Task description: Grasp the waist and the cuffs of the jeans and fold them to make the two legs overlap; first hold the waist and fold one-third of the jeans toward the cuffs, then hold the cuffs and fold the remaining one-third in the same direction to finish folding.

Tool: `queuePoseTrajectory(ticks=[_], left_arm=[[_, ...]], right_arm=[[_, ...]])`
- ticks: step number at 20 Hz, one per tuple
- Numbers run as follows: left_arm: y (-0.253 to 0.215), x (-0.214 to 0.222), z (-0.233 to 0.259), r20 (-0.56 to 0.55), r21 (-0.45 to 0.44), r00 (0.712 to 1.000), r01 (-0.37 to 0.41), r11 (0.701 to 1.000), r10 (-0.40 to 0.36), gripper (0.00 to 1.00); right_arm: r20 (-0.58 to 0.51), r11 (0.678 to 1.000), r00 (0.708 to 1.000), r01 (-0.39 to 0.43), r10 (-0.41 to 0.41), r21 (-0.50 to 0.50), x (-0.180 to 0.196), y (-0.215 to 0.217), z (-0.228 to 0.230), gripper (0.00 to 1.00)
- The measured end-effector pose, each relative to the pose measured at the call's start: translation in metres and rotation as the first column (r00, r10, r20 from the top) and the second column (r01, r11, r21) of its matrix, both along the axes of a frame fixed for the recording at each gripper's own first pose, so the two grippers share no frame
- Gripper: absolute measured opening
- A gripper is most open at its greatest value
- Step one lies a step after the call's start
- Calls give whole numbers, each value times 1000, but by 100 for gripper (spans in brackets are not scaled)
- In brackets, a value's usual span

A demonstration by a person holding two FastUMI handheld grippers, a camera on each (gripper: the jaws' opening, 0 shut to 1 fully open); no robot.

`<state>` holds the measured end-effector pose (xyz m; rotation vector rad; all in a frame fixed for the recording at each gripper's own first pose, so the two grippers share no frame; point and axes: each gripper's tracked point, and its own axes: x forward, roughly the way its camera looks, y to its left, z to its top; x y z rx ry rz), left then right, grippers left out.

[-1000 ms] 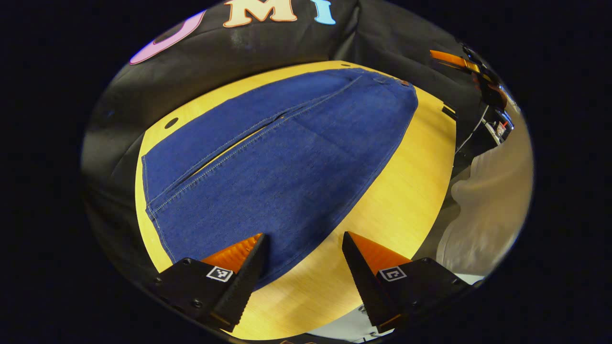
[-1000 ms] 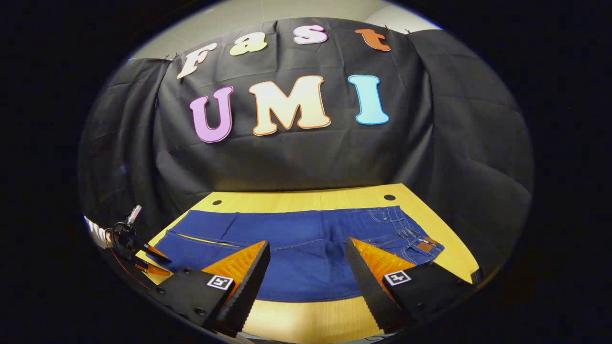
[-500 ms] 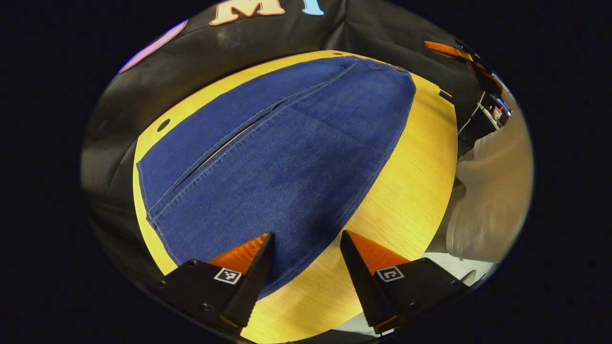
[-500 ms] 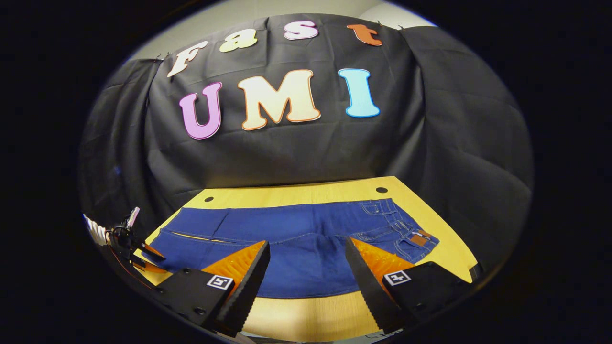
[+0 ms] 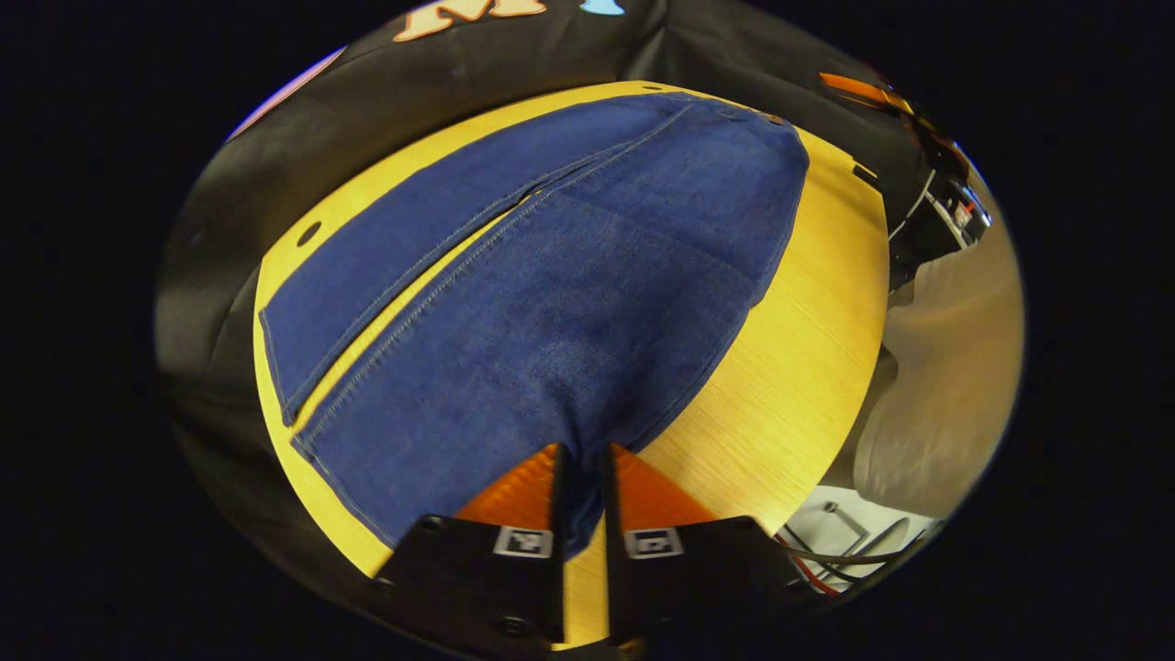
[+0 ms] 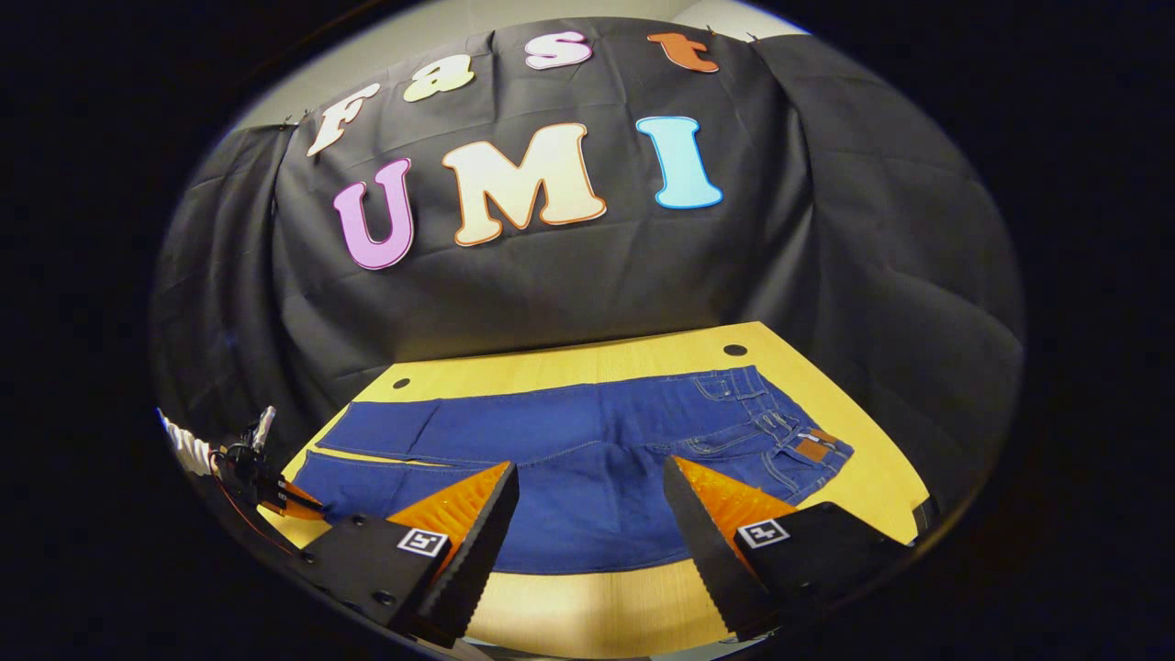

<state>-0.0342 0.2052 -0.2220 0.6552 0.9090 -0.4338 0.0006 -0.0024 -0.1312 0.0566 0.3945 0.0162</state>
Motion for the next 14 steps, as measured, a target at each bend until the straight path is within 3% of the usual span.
queuePoseTrajectory(ticks=[1, 2, 5, 8, 11, 14], left_arm=[[-1, 1, 0, -5, 10, 1000, 6, 1000, -6, 6], [-2, 1, -1, -21, 13, 1000, -4, 1000, 4, 5], [-1, 2, -1, -78, -29, 995, -58, 998, 55, 1], [-2, 0, 1, -101, -35, 989, -115, 993, 111, 0], [-2, 2, -1, -85, -22, 977, -196, 980, 193, 0], [-2, 3, -2, -81, -3, 962, -263, 965, 262, 0]], right_arm=[[-6, 1000, 1000, -16, 16, -2, 1, 0, -3, 98], [-16, 999, 999, -33, 33, -10, 2, 1, -6, 94], [-65, 993, 993, -103, 100, -55, 5, -8, -18, 98], [-146, 974, 970, -209, 194, -89, 11, -21, -38, 94], [-267, 933, 920, -332, 288, -137, 16, -47, -69, 99], [-412, 873, 842, -451, 347, -185, 15, -87, -103, 99]])
